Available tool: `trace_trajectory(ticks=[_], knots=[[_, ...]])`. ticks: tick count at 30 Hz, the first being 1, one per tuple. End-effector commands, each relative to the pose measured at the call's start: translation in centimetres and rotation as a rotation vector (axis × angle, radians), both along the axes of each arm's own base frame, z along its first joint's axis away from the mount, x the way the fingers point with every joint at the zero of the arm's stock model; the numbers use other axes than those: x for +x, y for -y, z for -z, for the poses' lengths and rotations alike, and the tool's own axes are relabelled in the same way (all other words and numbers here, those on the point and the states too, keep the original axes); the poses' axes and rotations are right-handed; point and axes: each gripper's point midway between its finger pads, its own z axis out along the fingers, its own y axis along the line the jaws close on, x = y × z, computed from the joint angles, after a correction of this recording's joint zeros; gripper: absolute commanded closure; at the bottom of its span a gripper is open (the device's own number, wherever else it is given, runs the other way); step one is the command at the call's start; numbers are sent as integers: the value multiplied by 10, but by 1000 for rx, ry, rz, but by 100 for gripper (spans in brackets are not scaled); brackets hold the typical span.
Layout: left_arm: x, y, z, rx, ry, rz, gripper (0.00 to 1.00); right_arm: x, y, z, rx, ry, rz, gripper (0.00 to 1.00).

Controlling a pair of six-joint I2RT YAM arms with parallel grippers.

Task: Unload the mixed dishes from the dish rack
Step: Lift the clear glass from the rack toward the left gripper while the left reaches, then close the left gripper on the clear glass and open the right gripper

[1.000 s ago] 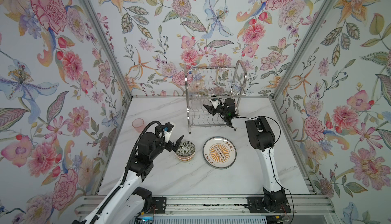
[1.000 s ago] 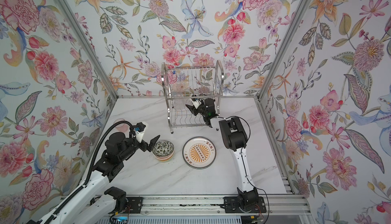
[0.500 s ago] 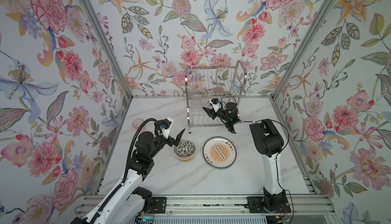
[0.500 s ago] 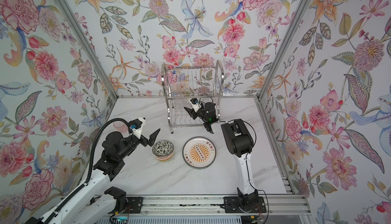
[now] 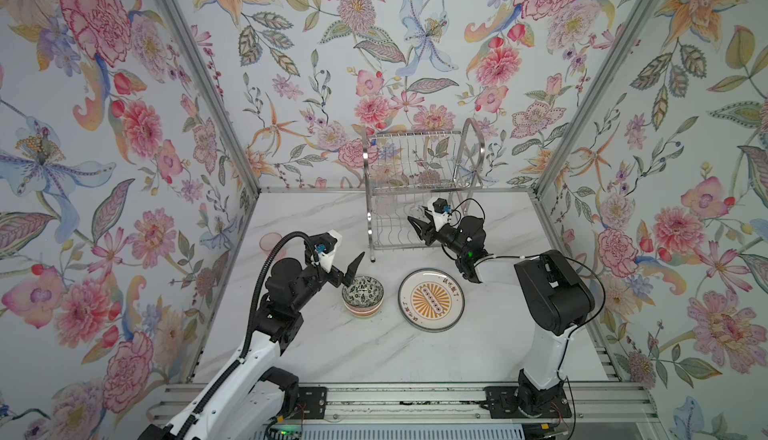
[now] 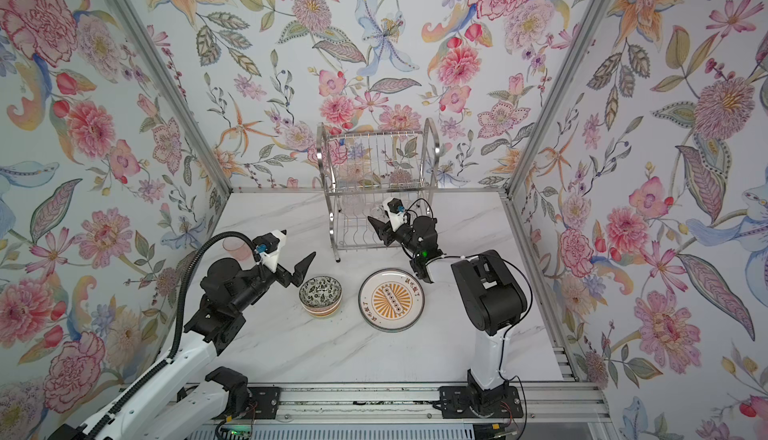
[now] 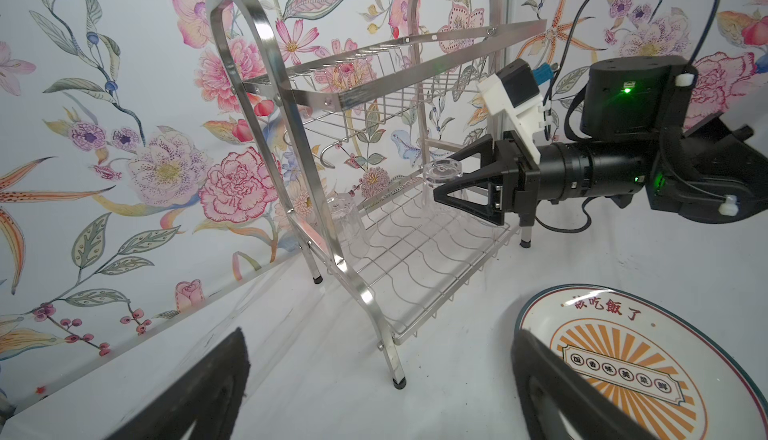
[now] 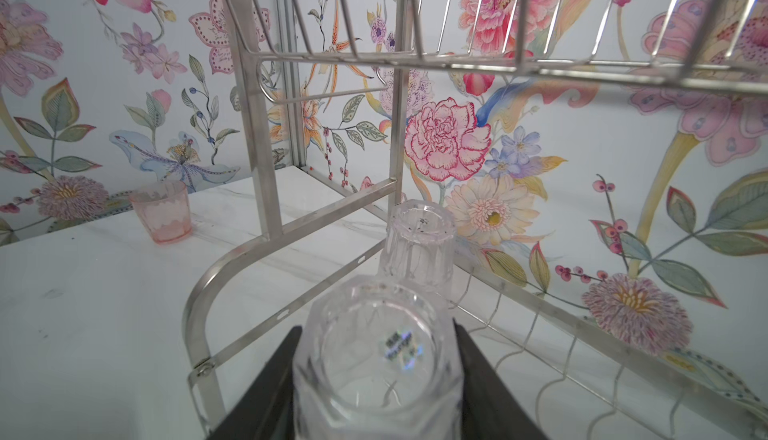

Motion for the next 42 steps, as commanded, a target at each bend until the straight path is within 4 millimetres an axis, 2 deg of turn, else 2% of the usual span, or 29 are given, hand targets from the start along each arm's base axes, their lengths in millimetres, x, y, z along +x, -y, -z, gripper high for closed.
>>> trace_trajectory(ticks=[1,8,12,15,18,23,29,33,37,42], knots=[[-4,9,-12,-9,38,45,1,-18,3,-24,111,-32,-11,100],[2,17,-4,31,34,53,1,-51,15,-26,291,-278,-43,100],[4,29,-1,61,45,73,1,-67,26,-28,403,-421,-38,100],[4,39,-5,72,76,85,1,-75,33,-31,493,-541,-32,100],[3,53,-11,66,111,102,2,-79,37,-36,575,-653,-31,100],[-2,80,-22,25,166,144,5,-84,44,-50,709,-740,-23,100],[-3,113,-17,30,177,202,9,-86,43,-59,826,-837,-40,100],[2,127,-17,4,185,216,16,-89,40,-63,867,-866,-60,100],[12,143,-10,30,183,233,29,-90,39,-66,896,-873,-71,100],[23,159,-8,29,195,253,34,-91,37,-72,934,-894,-99,100]])
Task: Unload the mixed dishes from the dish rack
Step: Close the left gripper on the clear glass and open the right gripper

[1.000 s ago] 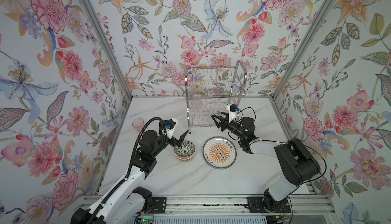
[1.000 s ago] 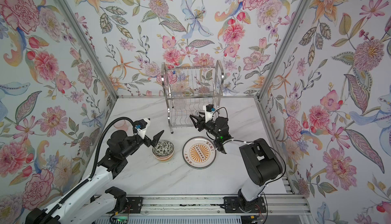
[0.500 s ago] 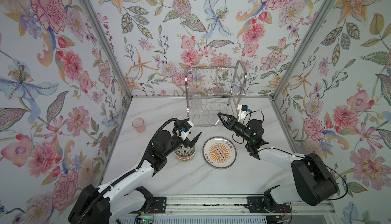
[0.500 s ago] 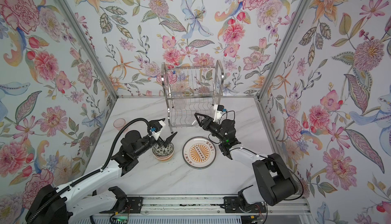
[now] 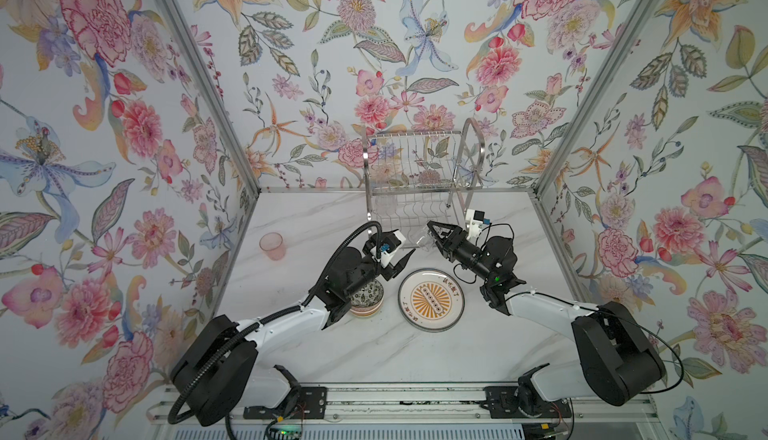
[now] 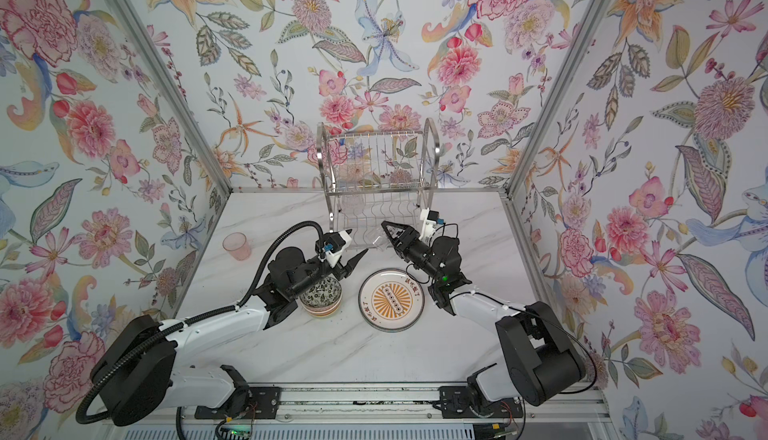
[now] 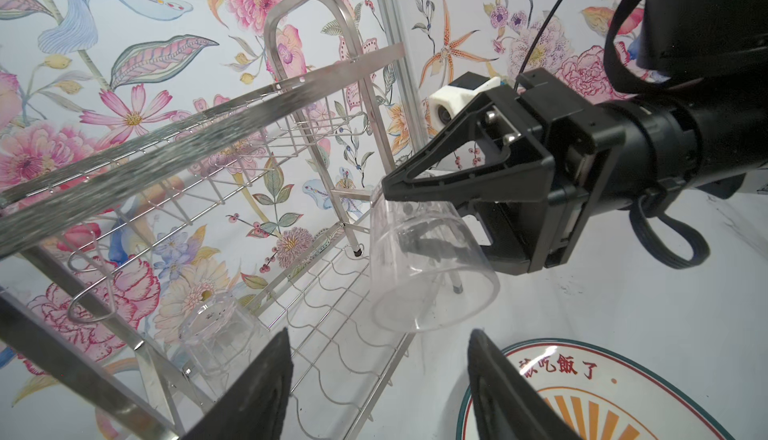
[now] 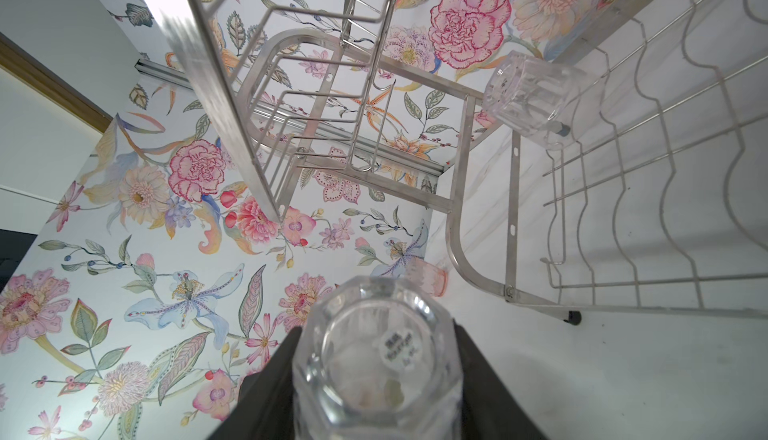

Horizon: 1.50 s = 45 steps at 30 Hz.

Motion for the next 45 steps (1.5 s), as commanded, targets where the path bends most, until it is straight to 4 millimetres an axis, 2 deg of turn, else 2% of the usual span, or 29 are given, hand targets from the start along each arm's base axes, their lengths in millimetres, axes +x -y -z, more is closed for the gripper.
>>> trace_trajectory(ticks=[1,6,14,15,19,23,34,40,45], knots=[[4,15,-22,-41,65,26,35,-4,1,-20,75,28,-1,100],[14,27,-17,-13,87,41,37,-7,0,-25,87,34,-12,100],[23,39,-25,-10,131,58,44,-8,-5,-20,111,20,-38,100],[26,44,-14,-2,113,66,44,-8,-6,-21,124,18,-44,100],[30,51,-10,-21,105,81,48,-8,-11,-21,131,9,-68,100],[32,54,-9,-48,103,87,57,-10,-14,-19,131,-5,-80,100],[33,57,-13,-68,118,97,68,-12,-15,-4,115,-53,-83,100],[31,57,-17,-70,121,103,80,-11,-14,0,116,-59,-77,100],[32,57,-19,-86,103,101,87,-12,-13,-1,128,-47,-76,90]])
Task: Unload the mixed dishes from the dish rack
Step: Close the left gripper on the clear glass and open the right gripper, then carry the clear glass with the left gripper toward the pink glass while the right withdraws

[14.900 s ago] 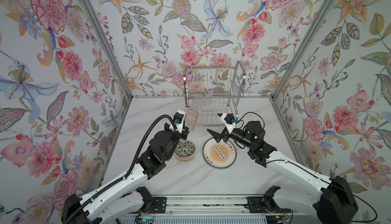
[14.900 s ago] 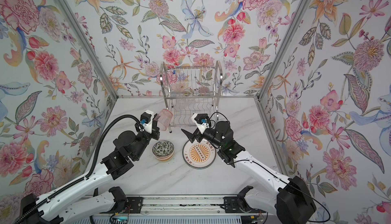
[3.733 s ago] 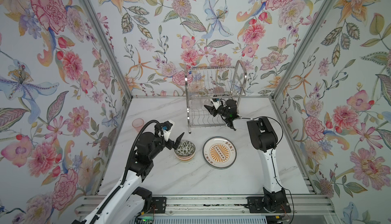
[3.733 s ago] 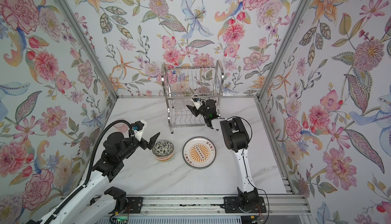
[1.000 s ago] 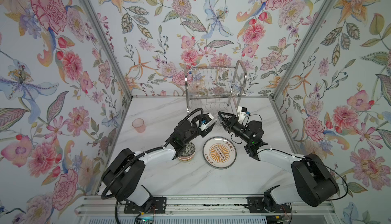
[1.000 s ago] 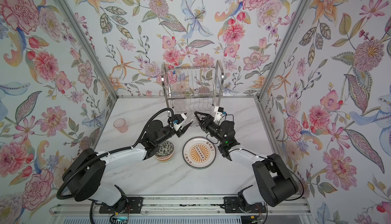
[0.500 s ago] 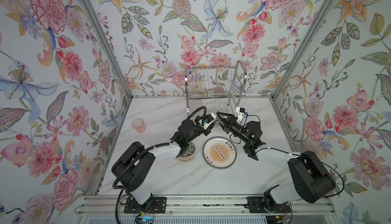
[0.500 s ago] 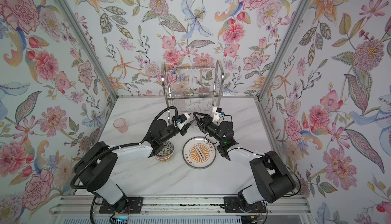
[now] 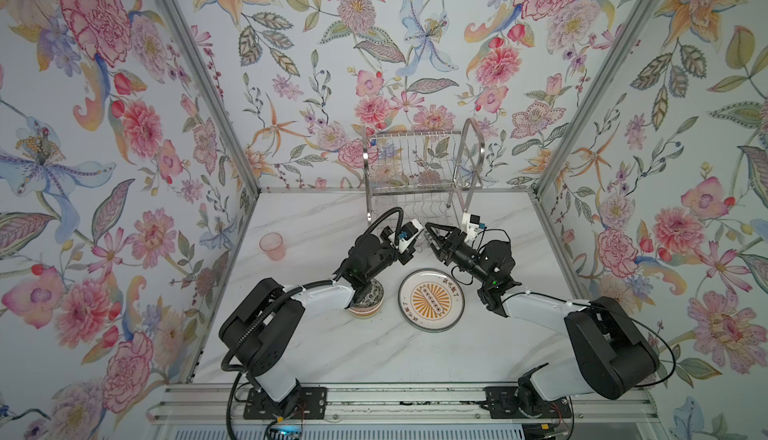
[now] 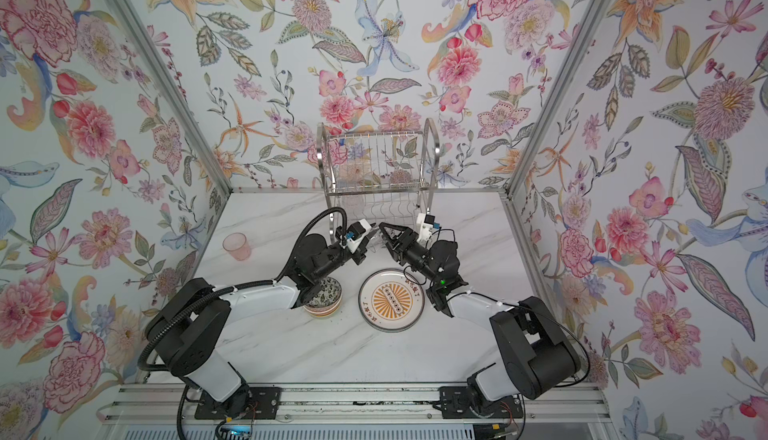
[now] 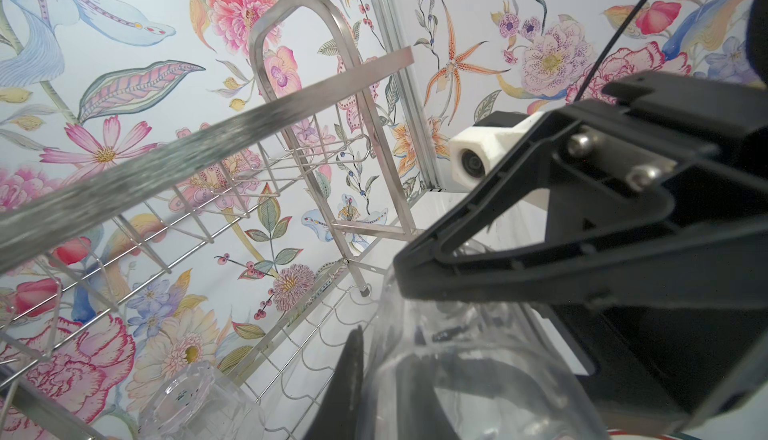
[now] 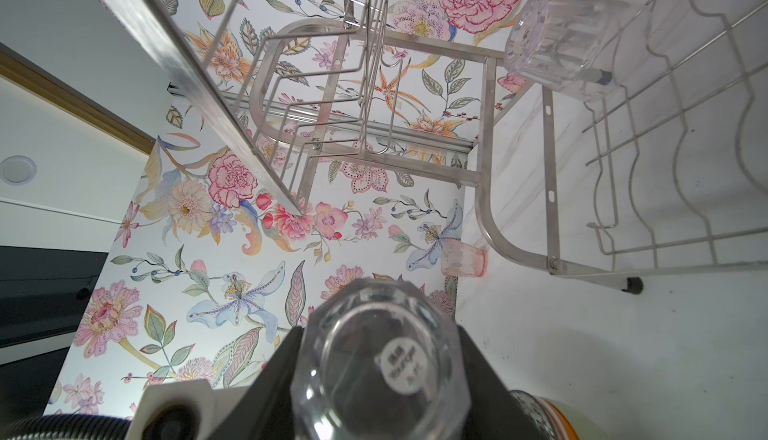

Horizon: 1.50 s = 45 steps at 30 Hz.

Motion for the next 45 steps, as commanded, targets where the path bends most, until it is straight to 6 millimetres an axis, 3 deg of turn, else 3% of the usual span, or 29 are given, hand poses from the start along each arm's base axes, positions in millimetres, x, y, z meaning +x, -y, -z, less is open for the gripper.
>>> trace_trajectory(ticks=[1,5,7,10,14,17,19,24,32,38,45], knots=[[-11,14,-22,-53,32,77,88,-3,-3,-1,2,31,-14,87],[-11,15,-22,-57,26,81,99,-5,-5,3,-9,29,-42,73],[-12,15,-23,-59,24,85,100,-6,-5,8,-14,17,-53,67],[-14,15,-27,-68,16,91,100,-3,0,6,-7,30,-44,50],[-20,10,-35,-89,14,88,100,2,9,0,-32,54,-11,16],[-23,4,-38,-95,14,74,100,3,15,-4,-102,96,13,2],[-24,0,-37,-91,6,56,100,3,19,-7,-155,134,24,1],[-32,-20,-55,-120,0,2,100,-1,28,-17,-352,269,47,1],[-39,-72,-84,-142,11,-204,100,-13,43,-32,-649,542,160,1],[-49,-119,-107,-210,9,-355,100,-32,23,-38,-934,851,200,1],[-41,-167,-102,-160,-114,-581,100,-41,2,-35,-1120,1042,152,1]])
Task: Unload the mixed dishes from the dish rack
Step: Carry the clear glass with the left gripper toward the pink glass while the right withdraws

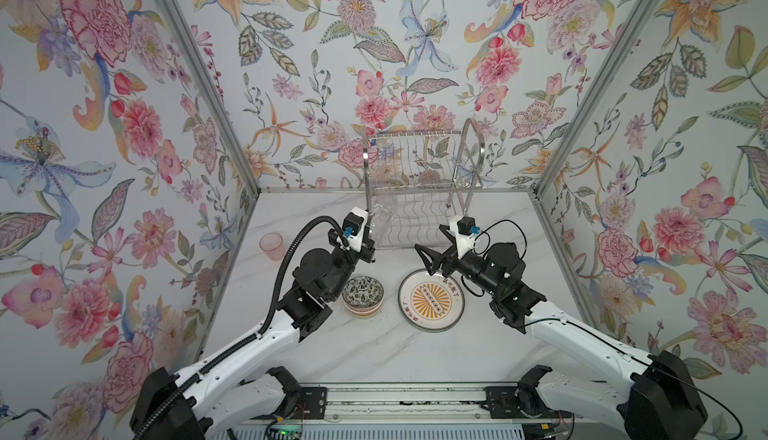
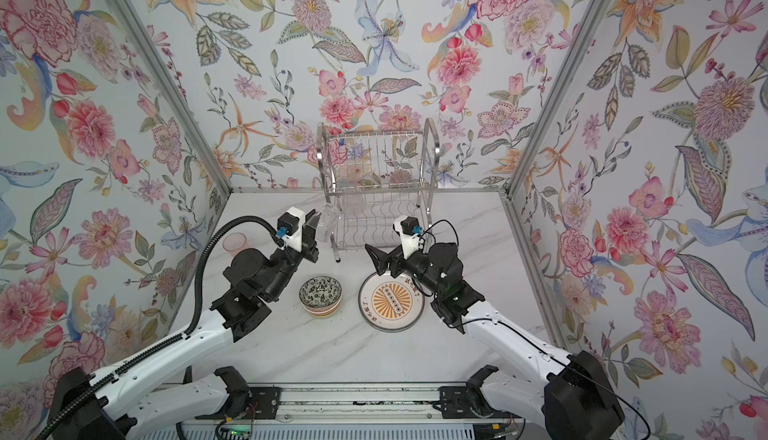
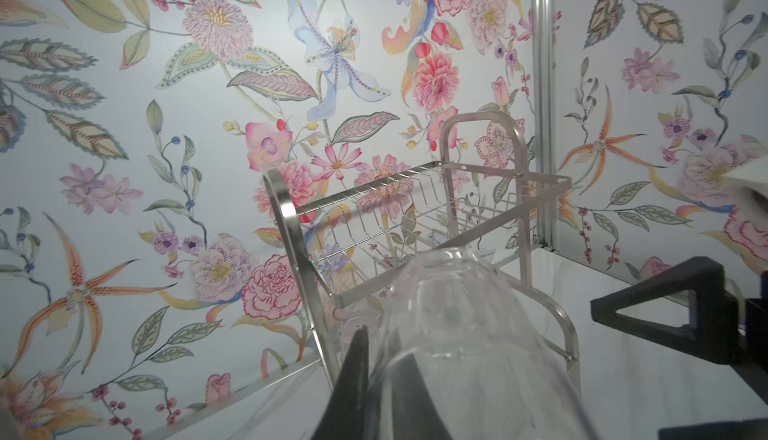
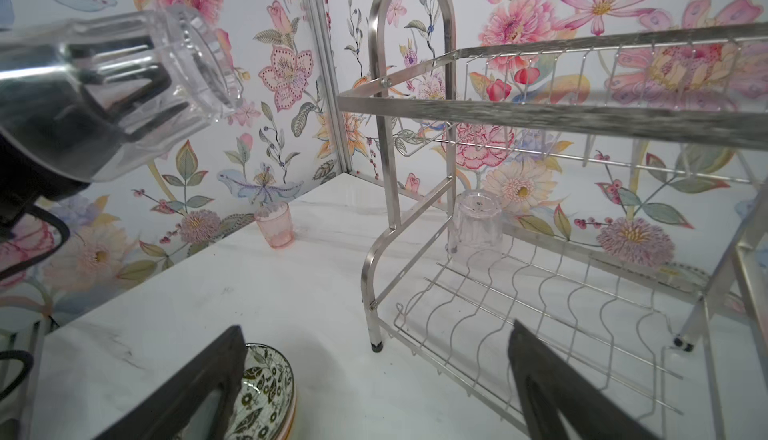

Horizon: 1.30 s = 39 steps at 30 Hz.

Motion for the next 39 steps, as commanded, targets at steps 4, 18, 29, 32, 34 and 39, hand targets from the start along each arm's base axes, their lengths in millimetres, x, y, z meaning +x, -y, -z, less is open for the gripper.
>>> trace_trajectory(ticks=[4,18,29,32,34,39], knots=[[16,-55,7,-36,-192,-193,100,-3,-10,-3,-193,180,7,1],[37,-135,49,65,-537,-350,100,-8,-16,-10,-223,249,0,1],[70,-168,150,199,-952,-396,100,-16,-27,-10,-221,249,-57,1],[81,-173,164,221,-1008,-364,100,-17,-28,-8,-228,247,-64,1],[89,-180,172,256,-1034,-375,100,-18,-28,-9,-228,248,-63,1],[106,-197,207,311,-1195,-396,100,-18,-27,-5,-234,243,-63,1]])
